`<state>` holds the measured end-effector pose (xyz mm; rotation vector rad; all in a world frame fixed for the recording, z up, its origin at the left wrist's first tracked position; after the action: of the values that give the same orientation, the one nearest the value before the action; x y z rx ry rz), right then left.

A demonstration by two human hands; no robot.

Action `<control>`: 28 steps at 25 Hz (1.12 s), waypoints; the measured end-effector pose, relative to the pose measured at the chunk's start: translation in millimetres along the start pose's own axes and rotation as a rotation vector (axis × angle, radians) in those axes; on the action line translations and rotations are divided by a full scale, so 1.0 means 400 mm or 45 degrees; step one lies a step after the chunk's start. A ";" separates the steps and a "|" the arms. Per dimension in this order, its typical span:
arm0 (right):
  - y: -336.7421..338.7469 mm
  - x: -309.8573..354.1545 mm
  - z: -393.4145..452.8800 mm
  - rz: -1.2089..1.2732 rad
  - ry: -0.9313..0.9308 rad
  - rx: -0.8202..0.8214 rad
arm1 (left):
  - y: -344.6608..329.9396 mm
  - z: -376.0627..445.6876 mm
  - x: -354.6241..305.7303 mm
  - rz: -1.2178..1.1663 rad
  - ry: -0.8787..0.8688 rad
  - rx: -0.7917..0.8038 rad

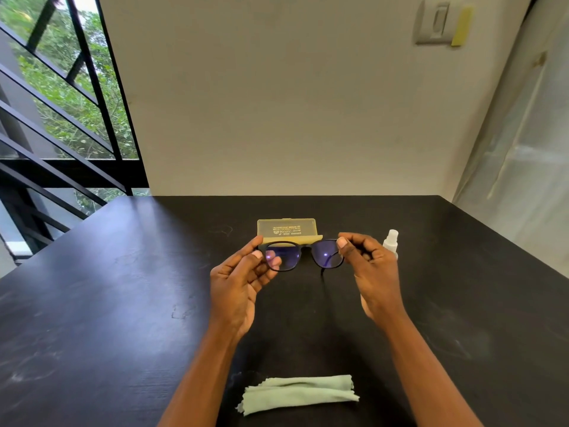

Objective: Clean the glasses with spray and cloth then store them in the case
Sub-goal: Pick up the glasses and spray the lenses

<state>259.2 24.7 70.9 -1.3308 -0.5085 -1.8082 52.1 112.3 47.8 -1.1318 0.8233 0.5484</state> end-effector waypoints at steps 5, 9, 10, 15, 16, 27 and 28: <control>0.003 0.001 0.006 -0.038 0.004 -0.002 | -0.010 -0.002 -0.003 -0.059 0.074 0.067; 0.006 0.003 0.011 -0.083 0.017 -0.019 | -0.009 -0.002 0.003 -0.025 0.119 0.098; 0.005 0.002 0.013 -0.103 0.018 -0.011 | -0.008 -0.002 0.003 -0.022 0.127 0.106; 0.053 0.015 0.023 -0.170 0.111 -0.190 | -0.002 0.003 0.005 -0.014 0.141 0.113; 0.093 0.019 0.024 -0.214 0.123 -0.367 | 0.001 0.005 0.007 -0.025 0.146 0.109; 0.165 -0.123 0.081 -0.868 -0.168 -0.187 | 0.015 0.014 0.017 -0.079 0.191 0.070; 0.162 -0.121 0.076 -0.923 -0.145 -0.189 | 0.015 0.014 0.018 -0.079 0.189 0.070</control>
<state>334.3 26.6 28.3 -1.4678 -1.0354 -2.3901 53.3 119.4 39.8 -1.1530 0.9226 0.3917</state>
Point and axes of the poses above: each hand's wrist, its own z-axis towards the middle knuckle, its own y-axis out of the back of the hand, x = y × z, the point moved 9 cm from there along z, towards the middle knuckle, and after that the axes turned 3 degrees about x, right-handed, at the moved point
